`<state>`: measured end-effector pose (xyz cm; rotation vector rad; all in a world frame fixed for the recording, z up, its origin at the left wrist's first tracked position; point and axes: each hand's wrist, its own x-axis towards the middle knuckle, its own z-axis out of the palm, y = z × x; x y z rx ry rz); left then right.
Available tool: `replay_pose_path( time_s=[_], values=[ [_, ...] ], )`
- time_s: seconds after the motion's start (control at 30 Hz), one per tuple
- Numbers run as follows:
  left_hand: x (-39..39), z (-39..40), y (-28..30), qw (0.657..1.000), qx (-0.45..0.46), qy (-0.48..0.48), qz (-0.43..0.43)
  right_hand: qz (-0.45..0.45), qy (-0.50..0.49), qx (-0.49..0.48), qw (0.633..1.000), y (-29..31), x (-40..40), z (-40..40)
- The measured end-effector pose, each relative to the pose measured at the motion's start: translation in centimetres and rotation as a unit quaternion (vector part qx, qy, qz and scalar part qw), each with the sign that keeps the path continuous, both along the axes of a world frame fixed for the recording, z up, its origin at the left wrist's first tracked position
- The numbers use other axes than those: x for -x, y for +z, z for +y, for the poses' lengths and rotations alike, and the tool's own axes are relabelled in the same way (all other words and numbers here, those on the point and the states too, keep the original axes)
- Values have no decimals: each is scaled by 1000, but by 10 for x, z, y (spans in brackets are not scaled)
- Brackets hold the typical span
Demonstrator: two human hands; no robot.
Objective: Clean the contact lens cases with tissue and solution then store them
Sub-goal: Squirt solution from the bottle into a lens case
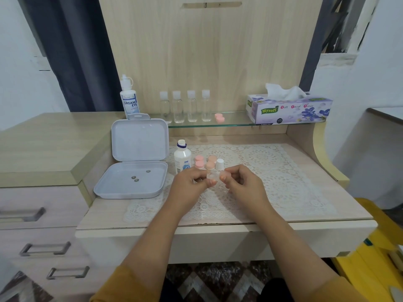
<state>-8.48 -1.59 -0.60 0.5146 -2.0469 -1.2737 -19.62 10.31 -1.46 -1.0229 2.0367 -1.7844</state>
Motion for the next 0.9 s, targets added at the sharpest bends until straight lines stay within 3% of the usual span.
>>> replay_pose_path(
  time_s=[0.37, 0.6, 0.9],
  values=[
    [0, 0, 1, 1000, -14, -4, 7, 17, -3, -19, 1000, 2, -2, 1],
    [2, -3, -2, 997, -77, 8, -11, -1, -10, -5, 1000, 1, 0, 2],
    [3, -3, -2, 997, -45, 30, -46, 16, -48, -13, 999, 10, 18, 10]
  ],
)
